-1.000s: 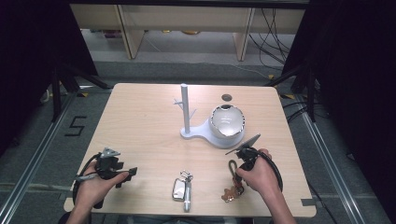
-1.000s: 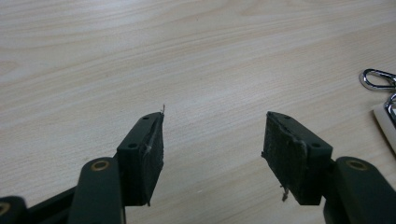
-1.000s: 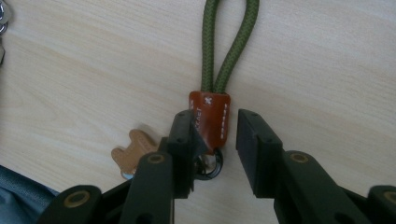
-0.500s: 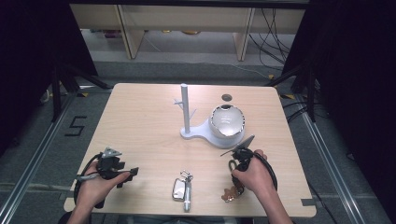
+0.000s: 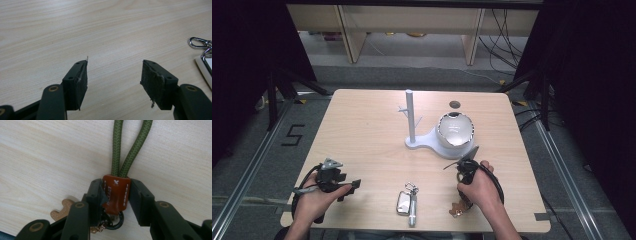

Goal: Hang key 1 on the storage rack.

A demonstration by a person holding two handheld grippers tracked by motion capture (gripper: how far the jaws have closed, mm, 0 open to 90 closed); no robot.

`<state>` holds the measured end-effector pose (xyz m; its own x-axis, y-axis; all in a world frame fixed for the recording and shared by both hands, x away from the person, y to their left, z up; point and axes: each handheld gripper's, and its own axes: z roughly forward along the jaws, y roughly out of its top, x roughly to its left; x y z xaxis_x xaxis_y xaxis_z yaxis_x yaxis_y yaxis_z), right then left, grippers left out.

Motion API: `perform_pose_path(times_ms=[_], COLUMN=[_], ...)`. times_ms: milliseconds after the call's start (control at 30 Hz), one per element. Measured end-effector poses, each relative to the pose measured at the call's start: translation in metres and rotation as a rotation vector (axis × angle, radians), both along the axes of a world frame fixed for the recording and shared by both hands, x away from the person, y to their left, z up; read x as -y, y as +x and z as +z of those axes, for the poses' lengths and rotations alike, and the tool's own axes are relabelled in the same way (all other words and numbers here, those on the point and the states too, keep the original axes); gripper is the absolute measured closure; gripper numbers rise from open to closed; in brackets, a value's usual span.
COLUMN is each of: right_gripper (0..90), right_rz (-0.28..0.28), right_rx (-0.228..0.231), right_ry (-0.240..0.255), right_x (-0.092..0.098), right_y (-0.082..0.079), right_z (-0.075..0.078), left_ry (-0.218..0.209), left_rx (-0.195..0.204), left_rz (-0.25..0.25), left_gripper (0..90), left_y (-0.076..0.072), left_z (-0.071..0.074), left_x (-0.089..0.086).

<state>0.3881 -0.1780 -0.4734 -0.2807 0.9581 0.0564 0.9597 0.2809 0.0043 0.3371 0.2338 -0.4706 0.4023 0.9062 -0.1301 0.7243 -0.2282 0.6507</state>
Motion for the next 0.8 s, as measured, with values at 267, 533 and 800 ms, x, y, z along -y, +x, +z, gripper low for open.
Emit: perform_pose_path(times_ms=[267, 533, 800], right_gripper=[66.5, 68.8, 69.2], right_rz=[0.072, 0.068, 0.051], right_rx=[0.035, 0.036, 0.098], right_ry=[-0.069, -0.003, 0.069], right_x=[-0.009, 0.000, 0.008], right_y=[-0.003, -0.005, -0.010], right_z=[-0.002, 0.000, 0.009], left_ry=[-0.004, -0.014, -0.035], left_rx=[-0.005, 0.011, 0.026], left_rz=[-0.009, -0.006, -0.007], left_gripper=[37.6, 38.5, 38.3], left_y=[0.000, 0.000, 0.001], left_z=[-0.001, 0.001, 0.001], left_x=[-0.001, 0.000, 0.001])
